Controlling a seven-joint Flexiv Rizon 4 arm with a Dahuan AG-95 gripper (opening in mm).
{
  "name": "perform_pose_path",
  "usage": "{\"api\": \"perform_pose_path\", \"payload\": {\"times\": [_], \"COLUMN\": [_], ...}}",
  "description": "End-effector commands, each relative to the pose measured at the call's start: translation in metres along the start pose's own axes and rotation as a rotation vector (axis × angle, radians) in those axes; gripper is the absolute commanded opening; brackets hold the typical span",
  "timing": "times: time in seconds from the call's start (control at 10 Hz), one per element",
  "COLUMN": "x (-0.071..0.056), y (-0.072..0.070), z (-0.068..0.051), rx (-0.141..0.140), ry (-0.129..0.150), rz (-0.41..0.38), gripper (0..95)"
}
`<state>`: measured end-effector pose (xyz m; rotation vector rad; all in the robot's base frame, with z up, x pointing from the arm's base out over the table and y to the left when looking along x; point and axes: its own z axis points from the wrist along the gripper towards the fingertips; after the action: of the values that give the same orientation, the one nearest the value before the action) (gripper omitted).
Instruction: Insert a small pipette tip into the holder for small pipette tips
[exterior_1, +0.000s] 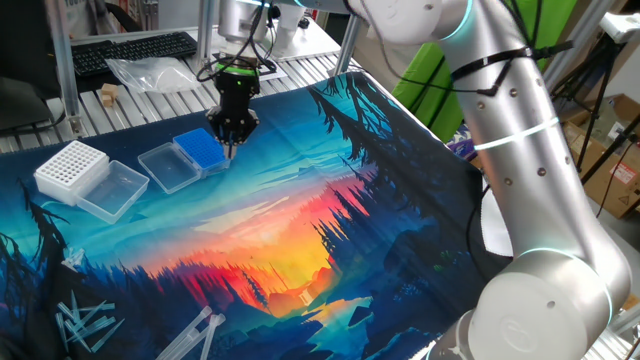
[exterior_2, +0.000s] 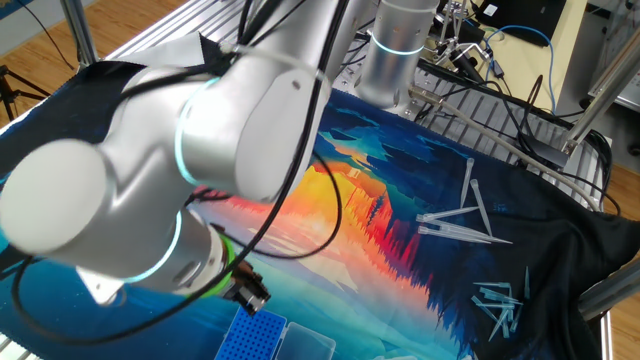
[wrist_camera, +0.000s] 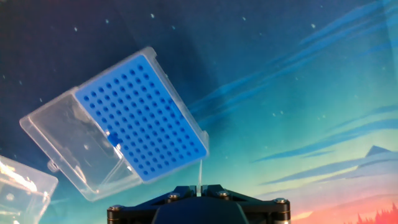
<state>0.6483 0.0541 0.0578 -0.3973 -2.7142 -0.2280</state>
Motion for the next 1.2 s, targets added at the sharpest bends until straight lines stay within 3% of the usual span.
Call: {"api": "perform_pose_path", "payload": {"times": [0.1, 0.7, 1.2], "x": [-0.0027, -0.0021, -0.0026], "y": [0.0001, -0.0003, -0.0010], "z": [-0.0021, -0.0025, -0.0025], "rx": [0.004, 0.002, 0.017], "ry": [0.005, -0.012, -0.050], "rz": [-0.001, -0.004, -0.016], "gripper": [0.0, 0.0, 0.0]}}
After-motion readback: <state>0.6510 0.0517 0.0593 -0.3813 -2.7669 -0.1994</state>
